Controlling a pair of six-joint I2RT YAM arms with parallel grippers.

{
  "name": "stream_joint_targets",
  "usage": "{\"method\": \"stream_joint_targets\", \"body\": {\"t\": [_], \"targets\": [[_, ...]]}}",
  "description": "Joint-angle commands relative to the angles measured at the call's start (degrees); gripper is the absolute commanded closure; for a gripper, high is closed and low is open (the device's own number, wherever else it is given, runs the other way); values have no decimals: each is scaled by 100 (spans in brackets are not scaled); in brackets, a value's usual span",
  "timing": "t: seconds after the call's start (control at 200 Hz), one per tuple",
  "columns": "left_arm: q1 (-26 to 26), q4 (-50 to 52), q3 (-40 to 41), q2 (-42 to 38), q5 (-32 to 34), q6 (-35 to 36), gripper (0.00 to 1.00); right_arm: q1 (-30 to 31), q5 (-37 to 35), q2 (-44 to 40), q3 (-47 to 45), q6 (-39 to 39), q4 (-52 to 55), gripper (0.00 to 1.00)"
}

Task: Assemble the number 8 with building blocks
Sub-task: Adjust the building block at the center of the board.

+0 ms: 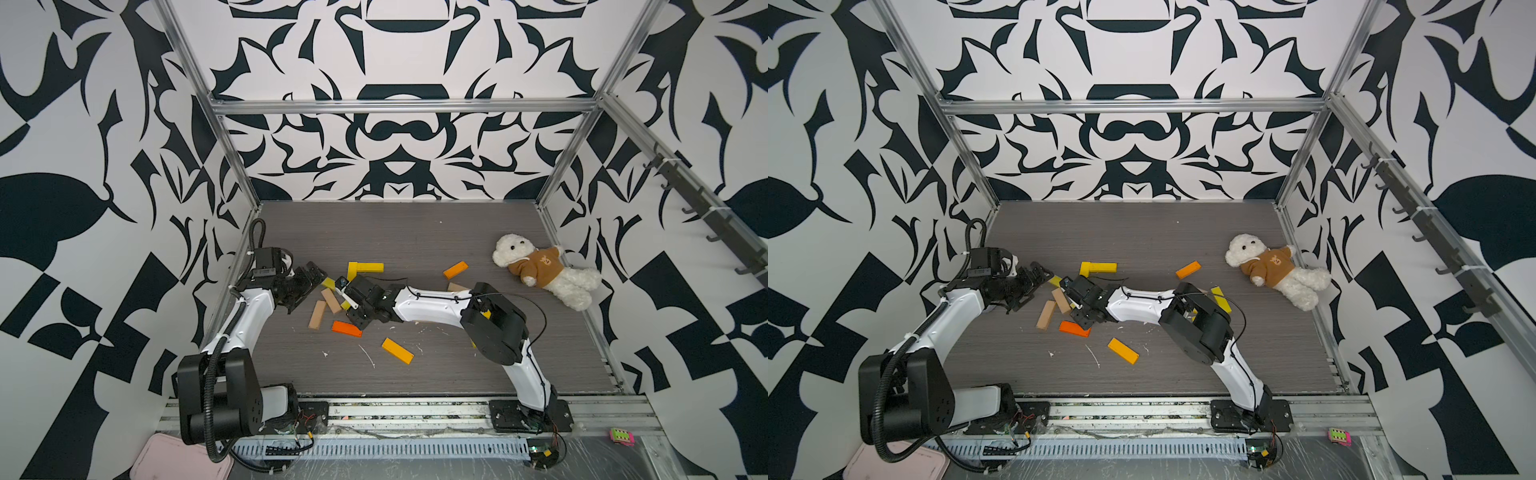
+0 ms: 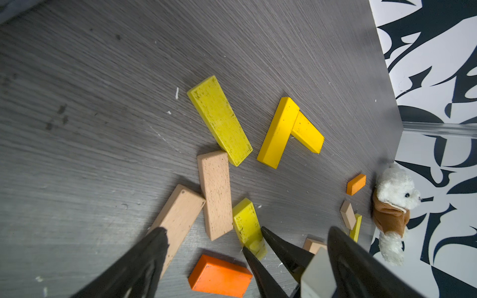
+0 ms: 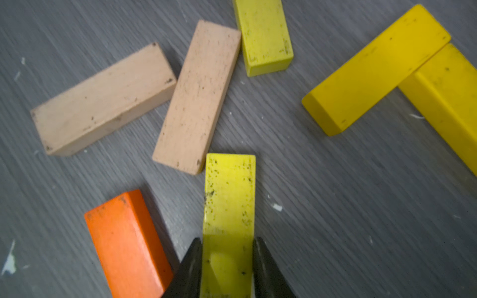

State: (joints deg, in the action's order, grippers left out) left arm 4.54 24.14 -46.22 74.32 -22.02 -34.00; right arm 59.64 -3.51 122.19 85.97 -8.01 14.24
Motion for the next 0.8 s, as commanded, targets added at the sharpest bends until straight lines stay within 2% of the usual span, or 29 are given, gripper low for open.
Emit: {"method": "stream_joint_targets", "body": {"t": [0.0,0.19,0.51,0.58,0.8], "targets": [[12,-93,69,-35,-138,129,1,-128,-4,-468,-316,228,75,70],[17,-131,113,-19,-235,131,1,-459,356,-828,-695,412,-13,70],[-85,-152,87,47,-360,132,1,-788,711,-616,-377,828,146,69],[-150,-147,71,62,-347,132,1,-794,750,-580,-294,896,227,66],[-363,-171,9,160,-217,116,1,-791,629,-865,-505,824,217,49]]}}
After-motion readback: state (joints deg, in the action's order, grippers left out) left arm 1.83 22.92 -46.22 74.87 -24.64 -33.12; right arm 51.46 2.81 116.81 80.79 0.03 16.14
